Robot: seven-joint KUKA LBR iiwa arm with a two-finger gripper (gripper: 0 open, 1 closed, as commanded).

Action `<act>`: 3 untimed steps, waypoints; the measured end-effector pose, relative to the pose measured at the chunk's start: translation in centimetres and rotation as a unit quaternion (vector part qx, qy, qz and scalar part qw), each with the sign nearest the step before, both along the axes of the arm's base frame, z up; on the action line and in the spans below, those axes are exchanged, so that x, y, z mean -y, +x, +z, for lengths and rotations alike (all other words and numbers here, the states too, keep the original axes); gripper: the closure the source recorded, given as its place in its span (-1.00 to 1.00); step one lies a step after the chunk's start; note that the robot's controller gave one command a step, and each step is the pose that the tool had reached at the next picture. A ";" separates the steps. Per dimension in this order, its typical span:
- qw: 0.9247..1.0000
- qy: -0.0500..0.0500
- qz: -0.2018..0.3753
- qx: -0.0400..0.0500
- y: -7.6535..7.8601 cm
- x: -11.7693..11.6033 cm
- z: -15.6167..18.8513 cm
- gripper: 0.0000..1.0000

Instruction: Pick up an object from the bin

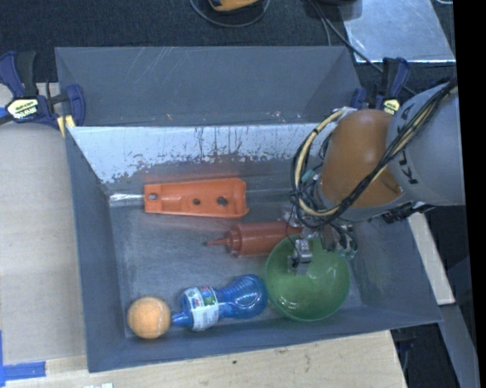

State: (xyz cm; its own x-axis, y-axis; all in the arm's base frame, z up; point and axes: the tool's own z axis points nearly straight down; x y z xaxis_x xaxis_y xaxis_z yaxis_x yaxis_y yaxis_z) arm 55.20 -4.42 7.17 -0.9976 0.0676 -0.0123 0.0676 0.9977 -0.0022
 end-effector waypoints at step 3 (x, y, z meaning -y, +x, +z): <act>1.000 0.000 0.019 0.008 3.0 -3.6 22.0 1.00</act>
Offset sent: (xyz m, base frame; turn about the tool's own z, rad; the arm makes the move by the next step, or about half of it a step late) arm 0.0000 0.0000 0.0000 0.0000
